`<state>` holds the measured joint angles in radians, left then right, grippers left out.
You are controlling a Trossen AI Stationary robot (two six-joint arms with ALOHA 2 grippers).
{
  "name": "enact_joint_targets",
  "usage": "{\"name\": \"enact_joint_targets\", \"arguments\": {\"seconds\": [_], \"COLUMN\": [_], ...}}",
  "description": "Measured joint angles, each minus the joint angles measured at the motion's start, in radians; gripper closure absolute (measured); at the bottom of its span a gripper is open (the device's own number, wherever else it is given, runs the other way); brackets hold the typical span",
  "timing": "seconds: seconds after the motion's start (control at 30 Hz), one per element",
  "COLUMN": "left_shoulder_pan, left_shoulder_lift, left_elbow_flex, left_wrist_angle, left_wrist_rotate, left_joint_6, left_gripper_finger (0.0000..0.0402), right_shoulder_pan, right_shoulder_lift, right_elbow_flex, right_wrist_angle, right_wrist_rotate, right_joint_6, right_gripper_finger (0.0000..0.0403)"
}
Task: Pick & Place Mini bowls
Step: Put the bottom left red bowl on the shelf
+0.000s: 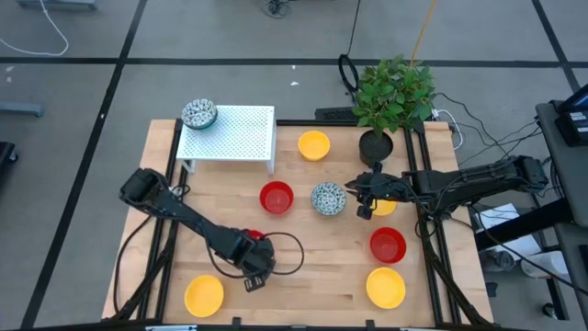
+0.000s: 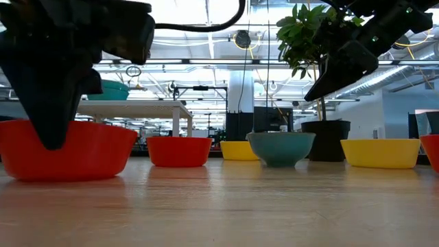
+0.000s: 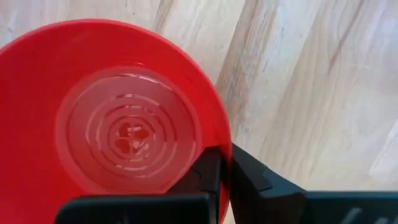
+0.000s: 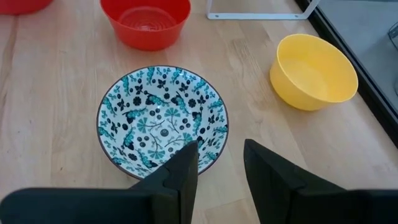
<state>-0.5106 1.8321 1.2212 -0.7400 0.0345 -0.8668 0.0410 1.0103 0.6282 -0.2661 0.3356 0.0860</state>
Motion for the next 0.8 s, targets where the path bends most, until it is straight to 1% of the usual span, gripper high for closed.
{"name": "enact_joint_targets", "arguments": {"seconds": [0.1,0.2,0.33,0.43,0.53,0.67,0.8], "left_shoulder_pan": [0.000,0.014,0.051,0.085,0.138,0.236,0.356], "left_shoulder_lift": [-0.038,-0.103,-0.196,-0.261,-0.313,-0.364,-0.390], "left_elbow_flex": [0.020,0.043,0.080,0.112,0.140,0.159,0.159], "left_wrist_angle": [-0.004,-0.003,-0.043,-0.088,-0.142,-0.212,-0.298], "left_wrist_rotate": [-0.013,-0.056,-0.158,-0.255,-0.365,-0.481,-0.528], "left_joint_6": [-0.003,0.001,0.001,0.052,0.140,0.203,0.262], "left_gripper_finger": [0.0382,0.0394,0.0390,0.0390,0.0396,0.0388,0.0392], "right_shoulder_pan": [0.000,0.000,0.000,0.000,0.000,0.000,0.000], "right_shoulder_lift": [0.000,0.000,0.000,0.000,0.000,0.000,0.000], "right_elbow_flex": [0.000,0.000,0.000,0.000,0.000,0.000,0.000], "right_wrist_angle": [0.000,0.004,0.008,0.008,0.008,0.008,0.007], "right_wrist_rotate": [0.000,0.001,0.001,0.001,0.001,0.001,0.001], "right_joint_6": [-0.001,-0.001,-0.001,-0.001,-0.001,0.004,0.006], "right_gripper_finger": [0.0287,0.0287,0.0287,0.0287,0.0287,0.0287,0.0287]}}
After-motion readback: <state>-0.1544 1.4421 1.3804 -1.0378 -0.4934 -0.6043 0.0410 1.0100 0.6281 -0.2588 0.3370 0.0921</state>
